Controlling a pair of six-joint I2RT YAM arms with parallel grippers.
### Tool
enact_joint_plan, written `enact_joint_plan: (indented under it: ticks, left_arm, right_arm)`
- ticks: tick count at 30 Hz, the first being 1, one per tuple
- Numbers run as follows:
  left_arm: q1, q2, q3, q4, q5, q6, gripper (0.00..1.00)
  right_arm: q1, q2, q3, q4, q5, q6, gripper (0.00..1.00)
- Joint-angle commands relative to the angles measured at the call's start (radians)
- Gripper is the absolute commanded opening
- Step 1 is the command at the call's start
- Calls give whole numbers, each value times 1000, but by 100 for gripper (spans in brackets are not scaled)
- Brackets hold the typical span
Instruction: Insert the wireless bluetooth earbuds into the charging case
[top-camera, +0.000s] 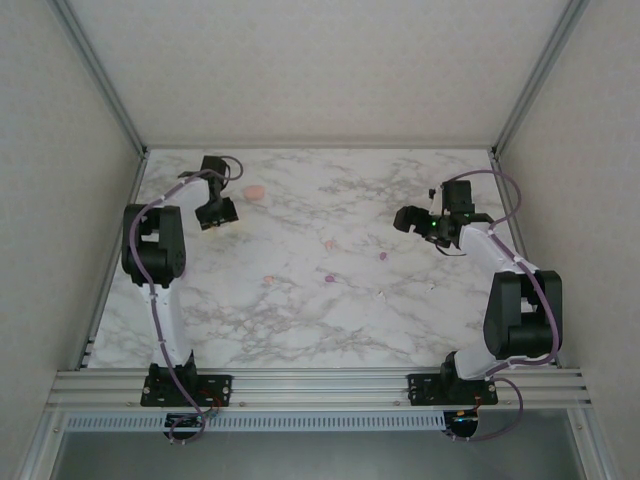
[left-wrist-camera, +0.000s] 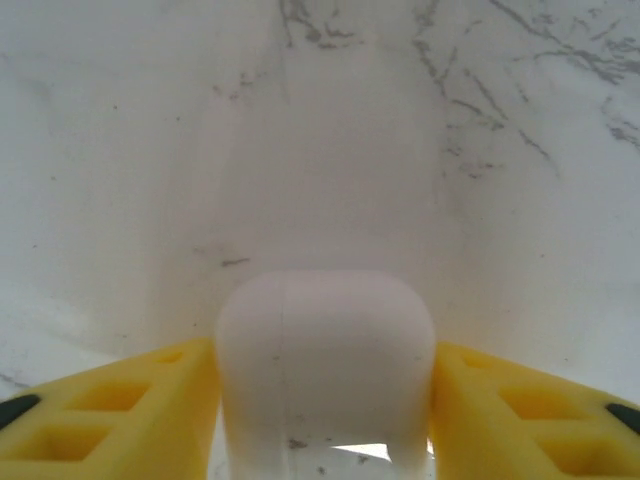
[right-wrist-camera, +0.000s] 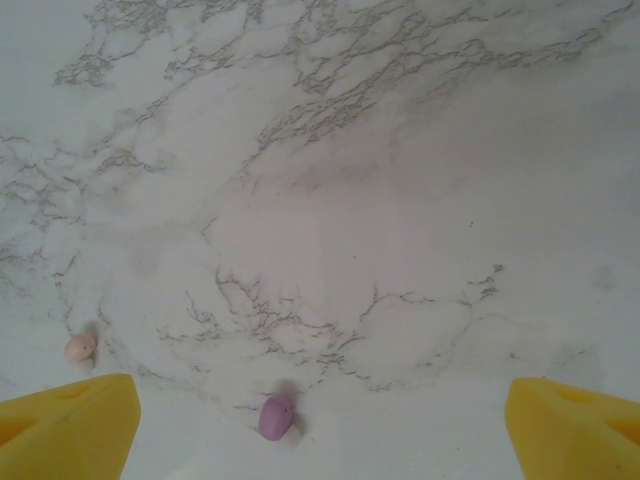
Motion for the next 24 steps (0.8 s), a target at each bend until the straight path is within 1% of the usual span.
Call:
enact_joint_plan:
  ticks: [1,5,7,11,14,18,21,24]
  left_arm:
    - [-14,41,31,-59,11,16,51]
    - [-41,39,63,-90,32,87,46]
    - [-69,25,74,-103,50,142,45]
    - [-154,-22,51,-100,133,286,45]
    - [-230,-39,33,-97,188,371,45]
    - [-326,-66,-13,-53,242,469,44]
    - [-384,-49,-10,-64,279,551,44]
    - [-424,-17,19,-100,281,615,43]
  right_arm:
    - [0,-2,27,-31,-9,11,95]
    - [0,-10,23,-32,-14,16,96]
    - [0,-16,22,-33,-20,21,96]
    - [1,-27,17,-35,-44,39,96]
    - [0,-27,20,-38,-75,50,96]
    - [0,-30,14,-35,-107,62,96]
    - [0,-33,8,-36,-107,71,96]
    - [0,-36,2,-41,-105,70,96]
